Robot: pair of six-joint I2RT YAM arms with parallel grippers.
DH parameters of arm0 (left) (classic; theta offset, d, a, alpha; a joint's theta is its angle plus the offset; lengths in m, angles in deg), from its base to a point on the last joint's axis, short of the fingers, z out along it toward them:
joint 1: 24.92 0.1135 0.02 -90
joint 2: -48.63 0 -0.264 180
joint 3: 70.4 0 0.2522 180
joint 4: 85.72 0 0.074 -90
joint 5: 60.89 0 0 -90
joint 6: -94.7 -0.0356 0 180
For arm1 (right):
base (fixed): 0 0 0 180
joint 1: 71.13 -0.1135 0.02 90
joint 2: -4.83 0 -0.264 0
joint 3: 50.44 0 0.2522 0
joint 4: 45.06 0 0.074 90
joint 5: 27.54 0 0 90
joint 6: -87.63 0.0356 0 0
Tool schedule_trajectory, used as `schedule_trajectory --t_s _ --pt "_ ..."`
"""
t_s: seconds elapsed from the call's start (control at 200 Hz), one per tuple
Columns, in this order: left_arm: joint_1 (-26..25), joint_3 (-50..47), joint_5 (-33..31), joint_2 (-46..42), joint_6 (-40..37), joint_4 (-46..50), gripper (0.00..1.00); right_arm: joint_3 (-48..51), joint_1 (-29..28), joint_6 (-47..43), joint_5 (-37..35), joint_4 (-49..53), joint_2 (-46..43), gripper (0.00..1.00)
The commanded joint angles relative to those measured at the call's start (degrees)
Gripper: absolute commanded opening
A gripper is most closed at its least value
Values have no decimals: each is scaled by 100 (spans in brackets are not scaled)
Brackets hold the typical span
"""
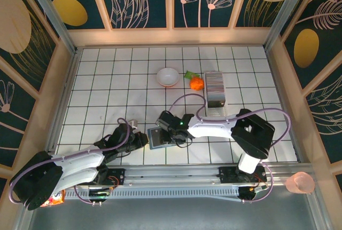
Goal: Put the credit cards into the card holder
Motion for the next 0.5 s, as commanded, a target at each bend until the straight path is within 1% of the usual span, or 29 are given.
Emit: schedule_trajectory --t_s 0.0,0.12,0.265,0.425,0.495 --pt "-8 -109 -22 -81 11 140 10 -144 -53 105 -368 297 357 52" --pt "-7 -119 -52 -143 16 174 10 -224 -73 114 -475 341 389 44" --pt "-12 -134 -51 -146 26 184 10 -266 -92 137 -573 168 257 27" --pt "-6 -132 -51 -153 28 193 10 -323 -108 140 -873 224 57 19" --pt "-11 -129 -57 -153 14 197 10 -276 -117 79 -828 63 -46 18"
